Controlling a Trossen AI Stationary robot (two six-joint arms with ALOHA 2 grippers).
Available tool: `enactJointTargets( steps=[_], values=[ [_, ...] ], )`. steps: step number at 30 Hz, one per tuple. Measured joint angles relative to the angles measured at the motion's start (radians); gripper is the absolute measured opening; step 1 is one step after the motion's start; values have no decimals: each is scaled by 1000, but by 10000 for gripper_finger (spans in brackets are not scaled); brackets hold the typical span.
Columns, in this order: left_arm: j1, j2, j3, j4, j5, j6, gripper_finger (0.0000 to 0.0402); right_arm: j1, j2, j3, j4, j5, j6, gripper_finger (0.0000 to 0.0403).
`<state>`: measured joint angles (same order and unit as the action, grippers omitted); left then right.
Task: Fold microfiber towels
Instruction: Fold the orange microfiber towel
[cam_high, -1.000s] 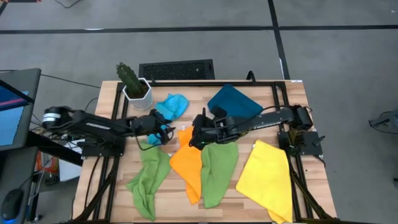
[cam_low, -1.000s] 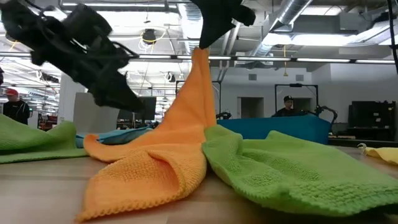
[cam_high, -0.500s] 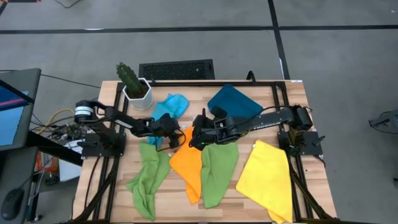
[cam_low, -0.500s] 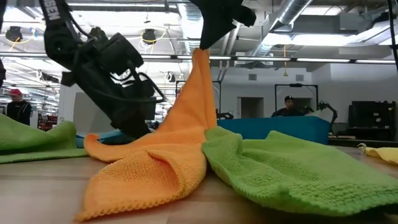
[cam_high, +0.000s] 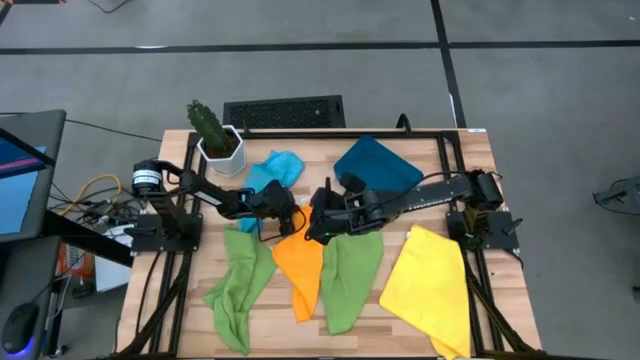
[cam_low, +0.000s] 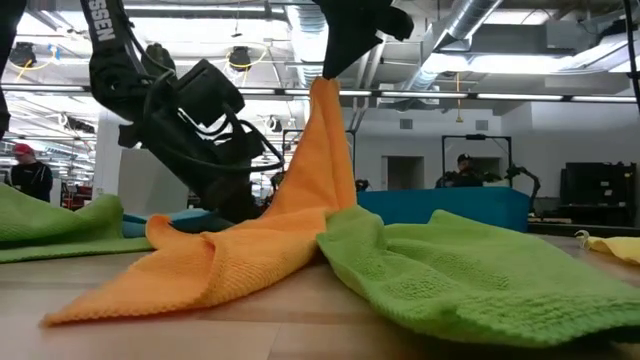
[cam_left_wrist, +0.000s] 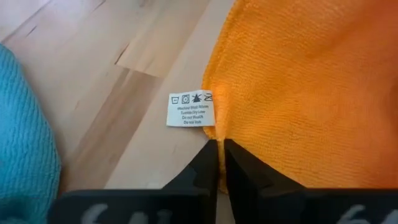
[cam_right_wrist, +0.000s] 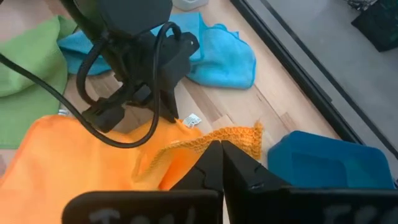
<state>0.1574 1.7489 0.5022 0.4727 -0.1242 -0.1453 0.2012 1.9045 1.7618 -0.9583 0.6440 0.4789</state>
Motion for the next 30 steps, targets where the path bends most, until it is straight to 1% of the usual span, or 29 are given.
enactJointTargets(
  steps=[4,8,9,14,19,22,23,27,28,30],
  values=[
    [-4,-34,-3,-8,5,-52,4,13,-8,0,-12,3,0,12],
    [-19,-159,-11,-109,34,-70,2,31,-45,0,-40,19,7,14],
    [-21,-199,-10,-124,25,-71,2,36,-57,1,-40,32,15,15],
    [-34,-460,-9,-344,-104,-70,1,60,-125,1,-116,130,67,13],
    [-53,-728,-7,-480,-227,-59,1,84,-186,2,-175,248,98,14],
    [-65,-880,-7,-522,-268,-55,1,97,-204,1,-203,306,98,19],
    [-68,-927,-6,-520,-274,-48,0,100,-208,2,-207,299,96,19],
    [-81,-1088,0,-541,-281,-31,0,100,-224,3,-229,158,44,11],
    [-86,-1118,7,-562,-280,-32,0,100,-229,0,-244,141,37,9],
    [-97,-1155,32,-581,-279,-32,0,107,-231,0,-255,147,30,9]
  ],
)
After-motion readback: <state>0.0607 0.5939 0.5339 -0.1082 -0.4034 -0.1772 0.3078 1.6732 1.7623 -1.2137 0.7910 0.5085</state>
